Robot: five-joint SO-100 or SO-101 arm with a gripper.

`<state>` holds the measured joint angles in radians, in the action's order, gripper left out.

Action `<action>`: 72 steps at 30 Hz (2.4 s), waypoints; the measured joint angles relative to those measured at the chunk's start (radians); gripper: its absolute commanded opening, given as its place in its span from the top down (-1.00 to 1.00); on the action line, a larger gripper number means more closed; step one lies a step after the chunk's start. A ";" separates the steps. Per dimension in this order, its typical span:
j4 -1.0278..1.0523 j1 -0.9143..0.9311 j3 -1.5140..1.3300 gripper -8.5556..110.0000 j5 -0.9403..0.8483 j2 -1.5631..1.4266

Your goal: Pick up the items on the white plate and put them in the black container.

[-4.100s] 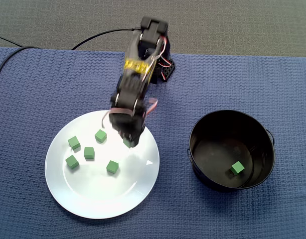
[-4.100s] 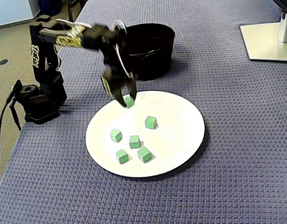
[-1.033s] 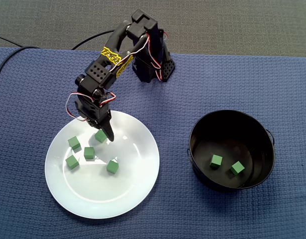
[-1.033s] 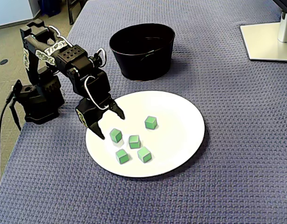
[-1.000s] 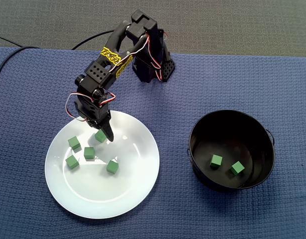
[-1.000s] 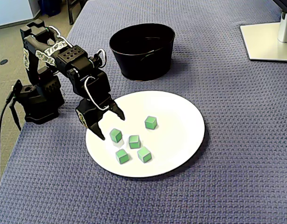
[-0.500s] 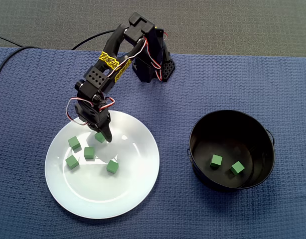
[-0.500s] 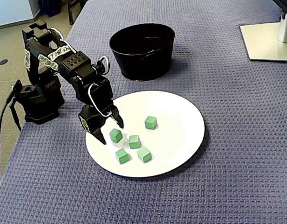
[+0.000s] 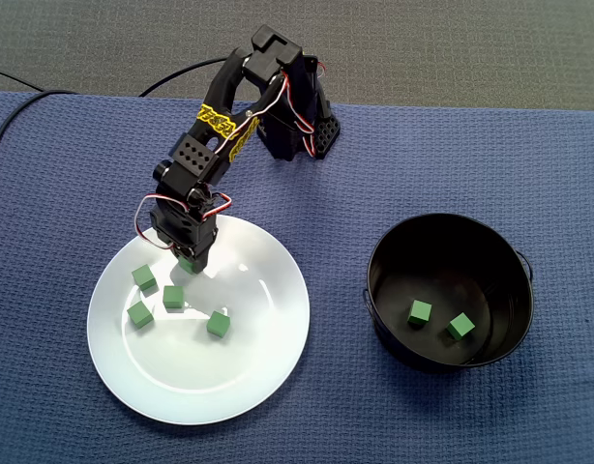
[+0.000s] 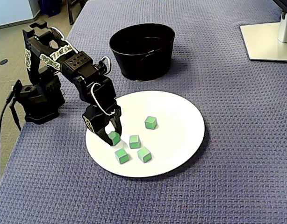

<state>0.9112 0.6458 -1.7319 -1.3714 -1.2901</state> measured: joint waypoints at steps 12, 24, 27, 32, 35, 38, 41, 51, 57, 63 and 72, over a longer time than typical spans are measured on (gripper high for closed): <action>0.322 -0.049 0.227 0.86 0.290 -0.158; 0.476 -0.468 0.856 0.82 0.976 -0.494; 0.474 -0.693 0.896 0.83 1.055 -0.479; 0.449 -0.992 0.897 0.86 1.150 -0.318; 0.449 -1.108 0.897 0.86 1.173 -0.172; 0.449 -1.175 0.897 0.86 1.178 -0.017; 0.448 -1.221 0.887 0.86 1.178 0.123; 0.456 -1.290 0.788 0.03 1.132 0.198; 0.658 -1.250 0.905 0.09 0.943 0.002; 0.723 -0.954 0.963 0.04 0.621 -0.249; 0.546 -0.451 0.827 0.18 0.252 -0.167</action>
<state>1.4573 0.1948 -0.9050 -1.1198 -1.4573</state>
